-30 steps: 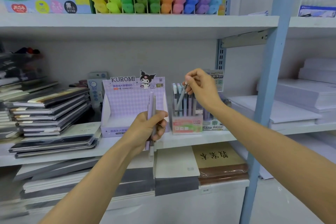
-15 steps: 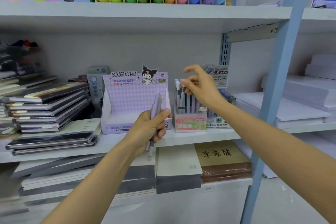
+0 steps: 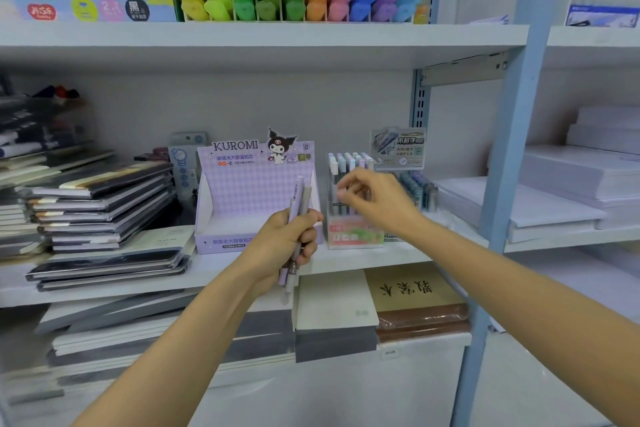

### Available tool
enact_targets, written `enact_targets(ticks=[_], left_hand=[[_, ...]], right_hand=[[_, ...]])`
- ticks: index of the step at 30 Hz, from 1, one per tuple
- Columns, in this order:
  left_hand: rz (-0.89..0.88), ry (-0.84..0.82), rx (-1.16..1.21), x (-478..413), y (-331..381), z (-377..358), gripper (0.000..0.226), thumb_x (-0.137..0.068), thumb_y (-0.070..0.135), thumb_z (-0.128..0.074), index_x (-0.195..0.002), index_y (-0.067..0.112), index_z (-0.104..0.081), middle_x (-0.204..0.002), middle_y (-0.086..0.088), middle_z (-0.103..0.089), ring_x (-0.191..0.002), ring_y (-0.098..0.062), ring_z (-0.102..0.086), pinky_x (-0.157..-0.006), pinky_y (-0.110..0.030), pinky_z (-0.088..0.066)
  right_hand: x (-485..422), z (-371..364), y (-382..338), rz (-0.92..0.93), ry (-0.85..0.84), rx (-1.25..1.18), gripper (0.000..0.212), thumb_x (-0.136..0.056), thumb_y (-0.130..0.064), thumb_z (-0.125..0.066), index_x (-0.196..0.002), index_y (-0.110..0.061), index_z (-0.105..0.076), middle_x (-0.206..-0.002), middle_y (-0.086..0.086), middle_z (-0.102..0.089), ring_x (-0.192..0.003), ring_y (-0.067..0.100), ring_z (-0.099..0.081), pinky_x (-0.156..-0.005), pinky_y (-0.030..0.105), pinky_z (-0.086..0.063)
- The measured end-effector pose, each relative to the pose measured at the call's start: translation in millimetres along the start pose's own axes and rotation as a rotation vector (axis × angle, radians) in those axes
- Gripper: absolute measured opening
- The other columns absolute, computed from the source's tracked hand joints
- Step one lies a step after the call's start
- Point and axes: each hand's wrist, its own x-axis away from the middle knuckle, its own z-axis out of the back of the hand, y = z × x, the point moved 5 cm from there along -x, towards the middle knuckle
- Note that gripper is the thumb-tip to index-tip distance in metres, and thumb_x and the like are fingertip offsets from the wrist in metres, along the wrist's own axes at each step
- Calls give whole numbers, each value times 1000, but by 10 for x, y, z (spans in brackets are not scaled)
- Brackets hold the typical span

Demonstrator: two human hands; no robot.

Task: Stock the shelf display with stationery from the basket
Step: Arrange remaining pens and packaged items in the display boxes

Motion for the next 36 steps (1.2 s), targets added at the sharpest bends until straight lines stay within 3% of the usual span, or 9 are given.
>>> enact_targets(ticks=[2, 7, 12, 16, 19, 23, 26, 30, 36], left_hand=[[0, 3, 2, 32, 19, -44, 15, -99, 25, -53, -93, 12, -51, -55, 6, -46, -49, -12, -48, -44, -20, -39], [-8, -68, -21, 147, 75, -210, 20, -100, 29, -51, -92, 11, -51, -56, 7, -45, -51, -12, -50, -46, -21, -42], [-34, -126, -99, 239, 165, -377, 21, -101, 29, -49, -90, 11, -47, -58, 5, -44, -51, -14, -51, -47, -23, -45], [-59, -158, -157, 310, 225, -499, 20, -101, 26, -49, -86, 12, -50, -58, 5, -45, -48, -13, -46, -47, -22, -42], [-61, -138, -164, 341, 257, -471, 18, -99, 24, -54, -86, 13, -52, -57, 5, -46, -46, -12, -44, -43, -21, -39], [-11, -62, -141, 344, 252, -311, 13, -96, 22, -60, -89, 12, -55, -55, 7, -46, -43, -8, -39, -39, -18, -34], [-38, 13, 79, 342, 276, -220, 13, -89, 21, -66, -88, 12, -56, -51, 9, -39, -38, -5, -31, -35, -16, -28], [-147, 104, 333, 349, 359, -225, 32, -70, 28, -76, -96, 13, -65, -50, 11, -34, -35, -3, -26, -31, -15, -24], [-263, 296, 387, 348, 400, -231, 12, -79, 25, -75, -80, 19, -64, -46, 9, -33, -34, -6, -24, -33, -17, -22]], right_hand=[[113, -25, 17, 4, -94, 22, 13, -92, -18, -64, -103, -15, -69, -92, -6, -68, -85, 6, -62, -74, 12, -46], [261, 164, -48, 9, -96, -73, 6, -92, -18, -64, -90, -19, -70, -84, -4, -69, -79, 7, -63, -71, 14, -44], [257, 353, -286, 0, -48, -399, 26, -93, -32, -62, -117, -21, -66, -107, -8, -69, -99, 8, -65, -89, 24, -52], [221, 350, -551, 82, -115, -436, 11, -88, -33, -69, -96, -27, -72, -94, -13, -63, -77, 14, -55, -75, 27, -50], [199, 423, -587, 72, -72, -498, 5, -89, -25, -68, -86, -22, -72, -87, -6, -64, -80, 24, -60, -79, 38, -55], [206, 658, -430, -60, 91, -730, 9, -93, -20, -62, -86, -17, -66, -65, -9, -62, -60, 7, -55, -60, 19, -48], [262, 750, -281, -136, 133, -823, 8, -93, -15, -61, -92, -8, -66, -73, -1, -69, -62, 9, -61, -61, 18, -52], [412, 627, -181, -193, 26, -830, 8, -90, -10, -62, -96, -5, -66, -79, 4, -72, -65, 11, -65, -64, 20, -55], [548, 401, -194, -175, -268, -672, 13, -89, -12, -67, -99, -4, -67, -93, 13, -73, -80, 19, -69, -77, 27, -57]])
